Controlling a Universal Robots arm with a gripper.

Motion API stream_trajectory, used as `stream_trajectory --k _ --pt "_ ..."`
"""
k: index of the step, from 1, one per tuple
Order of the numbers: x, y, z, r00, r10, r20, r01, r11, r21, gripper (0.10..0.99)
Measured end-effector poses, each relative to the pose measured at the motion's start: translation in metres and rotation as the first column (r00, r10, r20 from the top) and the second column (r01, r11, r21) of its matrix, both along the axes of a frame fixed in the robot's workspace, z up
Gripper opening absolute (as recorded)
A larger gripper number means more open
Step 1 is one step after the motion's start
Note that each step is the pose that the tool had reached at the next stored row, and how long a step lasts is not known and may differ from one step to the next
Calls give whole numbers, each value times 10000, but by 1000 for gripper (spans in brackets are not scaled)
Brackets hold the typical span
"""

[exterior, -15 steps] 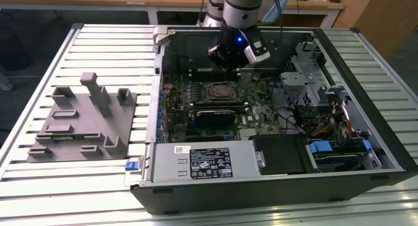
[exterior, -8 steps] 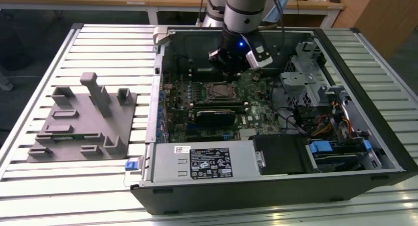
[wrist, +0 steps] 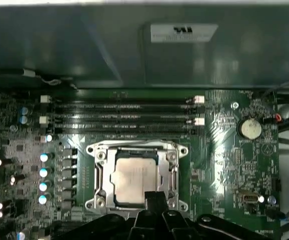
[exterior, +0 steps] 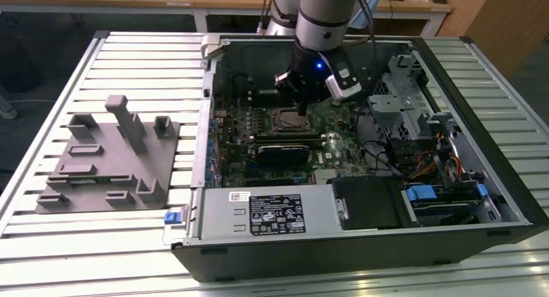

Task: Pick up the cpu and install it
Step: 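Install the second cpu locking lever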

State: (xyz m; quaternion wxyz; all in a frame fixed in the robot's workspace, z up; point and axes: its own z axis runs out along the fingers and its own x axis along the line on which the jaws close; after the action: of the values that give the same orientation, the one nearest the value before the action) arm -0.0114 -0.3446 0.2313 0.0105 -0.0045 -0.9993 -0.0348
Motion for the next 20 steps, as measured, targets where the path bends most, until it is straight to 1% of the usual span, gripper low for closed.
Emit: stream_trajectory --k 4,7,10,14,17,20 --pt "0 -120 -5 10000 1 -8 -1 10000 1 106" --pt "0 -183 -8 10000 1 -8 -1 10000 2 106" --pt "-25 -222 -9 10000 0 -7 0 10000 5 106" --pt "-124 -258 -9 10000 2 -7 -2 10000 40 106" --pt "-202 -269 -10 10000 0 -6 0 10000 43 106" --pt "-240 -271 -12 10000 1 -6 -1 10000 53 106"
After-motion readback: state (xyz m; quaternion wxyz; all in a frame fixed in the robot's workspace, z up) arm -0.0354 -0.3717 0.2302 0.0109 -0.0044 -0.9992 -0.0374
